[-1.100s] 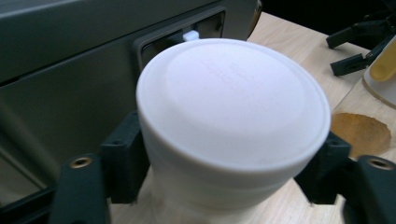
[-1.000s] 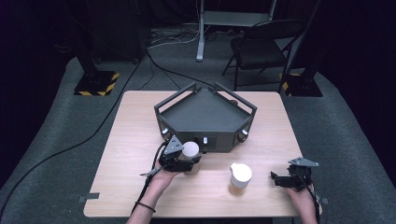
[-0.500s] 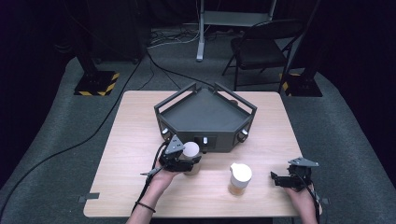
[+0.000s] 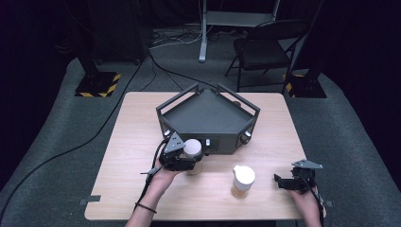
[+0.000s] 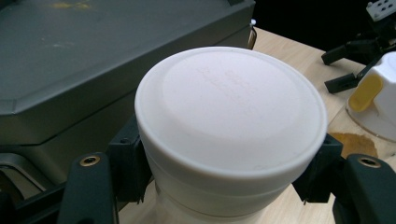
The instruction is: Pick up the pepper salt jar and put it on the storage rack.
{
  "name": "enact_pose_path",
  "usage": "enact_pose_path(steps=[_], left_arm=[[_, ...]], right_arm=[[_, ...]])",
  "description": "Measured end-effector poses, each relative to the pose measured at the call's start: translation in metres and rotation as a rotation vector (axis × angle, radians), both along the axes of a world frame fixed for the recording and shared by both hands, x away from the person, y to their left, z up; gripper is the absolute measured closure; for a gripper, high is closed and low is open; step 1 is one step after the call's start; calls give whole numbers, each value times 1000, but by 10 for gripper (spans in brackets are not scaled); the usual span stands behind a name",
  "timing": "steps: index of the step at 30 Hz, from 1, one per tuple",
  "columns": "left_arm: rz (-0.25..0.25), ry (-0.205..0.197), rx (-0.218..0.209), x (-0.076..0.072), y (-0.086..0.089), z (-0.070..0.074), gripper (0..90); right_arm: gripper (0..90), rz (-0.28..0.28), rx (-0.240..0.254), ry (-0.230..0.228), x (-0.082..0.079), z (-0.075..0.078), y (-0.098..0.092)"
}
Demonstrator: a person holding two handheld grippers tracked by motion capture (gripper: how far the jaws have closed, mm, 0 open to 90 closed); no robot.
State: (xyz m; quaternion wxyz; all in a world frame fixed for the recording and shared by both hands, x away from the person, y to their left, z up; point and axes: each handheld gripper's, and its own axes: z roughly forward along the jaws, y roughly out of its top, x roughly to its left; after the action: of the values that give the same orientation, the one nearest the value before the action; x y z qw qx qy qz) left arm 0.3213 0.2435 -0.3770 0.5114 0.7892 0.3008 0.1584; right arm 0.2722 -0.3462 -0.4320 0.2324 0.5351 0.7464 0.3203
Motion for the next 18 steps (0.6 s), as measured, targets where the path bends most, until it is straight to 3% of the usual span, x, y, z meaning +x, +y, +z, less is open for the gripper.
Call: enact_pose_path(steps=[18], left_arm=[[19, -30, -5, 0, 5, 23, 333]], right_arm=[[0, 1, 0, -1, 0, 0, 0]])
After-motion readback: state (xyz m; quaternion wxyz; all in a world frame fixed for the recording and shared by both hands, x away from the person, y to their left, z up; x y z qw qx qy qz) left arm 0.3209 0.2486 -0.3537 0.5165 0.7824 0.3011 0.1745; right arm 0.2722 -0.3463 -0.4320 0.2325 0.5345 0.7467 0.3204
